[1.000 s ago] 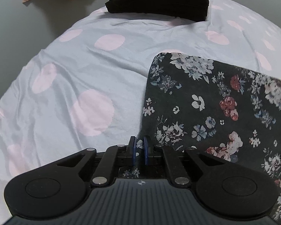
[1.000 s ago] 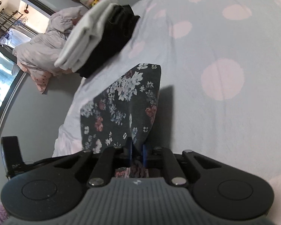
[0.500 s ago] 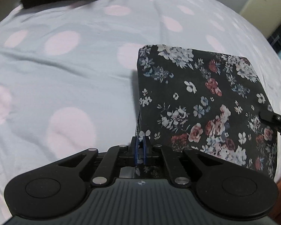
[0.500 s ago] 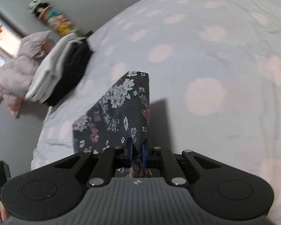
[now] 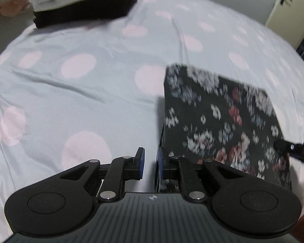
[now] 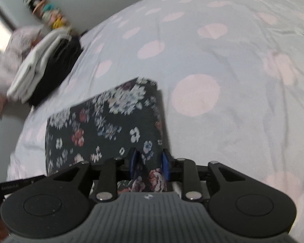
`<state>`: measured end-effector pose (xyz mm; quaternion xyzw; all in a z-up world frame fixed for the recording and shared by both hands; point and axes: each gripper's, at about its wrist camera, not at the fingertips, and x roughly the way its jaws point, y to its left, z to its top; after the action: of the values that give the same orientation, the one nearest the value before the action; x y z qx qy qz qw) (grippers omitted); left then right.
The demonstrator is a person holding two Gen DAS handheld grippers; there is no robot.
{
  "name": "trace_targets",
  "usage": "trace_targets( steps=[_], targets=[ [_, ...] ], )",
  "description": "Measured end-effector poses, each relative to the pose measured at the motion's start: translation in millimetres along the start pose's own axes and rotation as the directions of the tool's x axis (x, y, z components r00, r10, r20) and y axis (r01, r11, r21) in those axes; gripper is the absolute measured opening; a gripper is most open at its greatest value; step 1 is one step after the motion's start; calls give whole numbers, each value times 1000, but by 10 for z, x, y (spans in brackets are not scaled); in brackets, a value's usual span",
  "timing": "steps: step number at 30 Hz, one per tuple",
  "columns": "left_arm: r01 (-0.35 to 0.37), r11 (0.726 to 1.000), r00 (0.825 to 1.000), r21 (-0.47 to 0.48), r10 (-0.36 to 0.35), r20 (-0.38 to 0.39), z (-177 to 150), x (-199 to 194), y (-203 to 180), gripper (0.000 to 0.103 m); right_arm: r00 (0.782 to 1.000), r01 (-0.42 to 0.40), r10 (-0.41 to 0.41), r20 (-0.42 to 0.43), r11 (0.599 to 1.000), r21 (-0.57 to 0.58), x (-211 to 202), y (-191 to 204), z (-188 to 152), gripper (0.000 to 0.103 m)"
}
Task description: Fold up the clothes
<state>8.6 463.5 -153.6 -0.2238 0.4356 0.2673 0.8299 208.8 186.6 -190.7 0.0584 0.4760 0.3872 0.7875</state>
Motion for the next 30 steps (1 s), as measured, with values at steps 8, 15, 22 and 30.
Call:
trace_targets(
  steps=[8,15,22,30],
  targets=[
    [29,999,998,-21,-27,55,94,49,98,50,995,21,-24,97,1000,23,-105,-30,20,49],
    [150,985,988,-81,-147,39,178,163,271,55,999,6,-8,48,999,35,1,-75,30,52],
    [243,960,970,-139,-240,33,246,321,316,55,999,-25,25,41,1000,17,123,-34,53,52],
    [322,919,945,-230,-327,14,309,524,441,60,999,-34,32,31,998,44,216,-69,87,52]
  ],
)
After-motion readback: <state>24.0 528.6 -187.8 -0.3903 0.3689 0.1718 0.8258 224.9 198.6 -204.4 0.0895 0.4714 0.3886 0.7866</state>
